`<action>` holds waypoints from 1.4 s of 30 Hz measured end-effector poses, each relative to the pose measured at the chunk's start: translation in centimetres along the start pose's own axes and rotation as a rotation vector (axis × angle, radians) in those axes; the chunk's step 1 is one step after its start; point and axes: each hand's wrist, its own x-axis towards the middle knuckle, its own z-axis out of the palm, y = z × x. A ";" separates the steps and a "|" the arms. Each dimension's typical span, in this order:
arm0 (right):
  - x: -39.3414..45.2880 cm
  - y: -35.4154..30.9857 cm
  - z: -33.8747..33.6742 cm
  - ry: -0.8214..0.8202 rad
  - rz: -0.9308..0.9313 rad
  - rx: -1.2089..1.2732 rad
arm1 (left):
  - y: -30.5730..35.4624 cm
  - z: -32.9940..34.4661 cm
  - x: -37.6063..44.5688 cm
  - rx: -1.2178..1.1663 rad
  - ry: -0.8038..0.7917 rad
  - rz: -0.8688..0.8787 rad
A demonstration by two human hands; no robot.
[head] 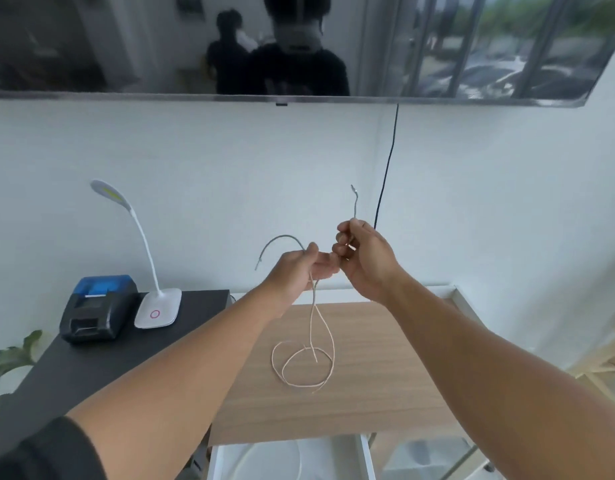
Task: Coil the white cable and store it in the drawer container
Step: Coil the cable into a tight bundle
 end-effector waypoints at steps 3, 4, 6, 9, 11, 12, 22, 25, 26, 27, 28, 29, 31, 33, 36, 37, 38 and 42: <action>-0.1 -4.4 1.9 0.011 -0.079 0.019 | 1.9 1.4 0.0 -0.031 -0.024 0.085; -0.1 -6.0 2.4 0.023 -0.110 -0.001 | 2.5 1.5 0.0 -0.021 -0.008 0.095; -0.2 -9.1 3.1 0.037 -0.178 -0.034 | 3.7 1.3 -0.1 0.030 0.012 0.129; -0.7 -13.5 3.9 0.047 -0.282 -0.031 | 5.7 0.4 -0.2 0.039 -0.015 0.187; -1.3 -16.4 4.1 0.062 -0.369 0.008 | 7.0 -0.3 -0.3 0.050 -0.032 0.207; -1.7 -17.9 4.2 0.063 -0.414 0.030 | 7.4 -0.7 -0.4 0.055 -0.032 0.212; -6.1 -28.0 5.7 -0.030 -0.573 -0.115 | 8.4 -6.0 0.6 0.188 0.023 -0.032; -6.3 -26.7 5.8 -0.050 -0.566 -0.315 | 10.1 -7.3 1.3 -0.001 0.136 -0.104; -6.2 -25.7 5.7 -0.060 -0.554 -0.359 | 11.3 -7.5 1.6 -0.071 0.182 -0.087; -6.0 -24.6 5.5 -0.068 -0.538 -0.387 | 12.7 -7.7 1.8 -0.133 0.222 -0.058; -5.7 -23.5 5.3 -0.071 -0.520 -0.402 | 14.1 -7.9 2.0 -0.183 0.251 -0.025; -5.4 -22.4 5.1 -0.069 -0.501 -0.415 | 15.6 -8.0 2.1 -0.223 0.268 0.005; -4.7 -20.3 4.8 -0.055 -0.465 -0.453 | 18.7 -8.2 2.1 -0.271 0.261 0.065; -4.0 -18.6 4.7 -0.044 -0.417 -0.488 | 21.5 -8.2 1.9 -0.280 0.227 0.115; -3.3 -16.6 5.4 -0.033 -0.341 -0.555 | 24.9 -7.4 1.4 -0.265 0.164 0.154; -3.1 -16.1 6.1 -0.022 -0.332 -0.621 | 25.6 -6.9 1.2 -0.253 0.148 0.166; -2.9 -15.7 6.8 -0.021 -0.341 -0.693 | 26.1 -6.4 1.1 -0.237 0.140 0.177; -2.1 -14.6 10.5 -0.124 -0.445 -0.733 | 26.9 -4.1 1.0 -0.191 0.151 0.208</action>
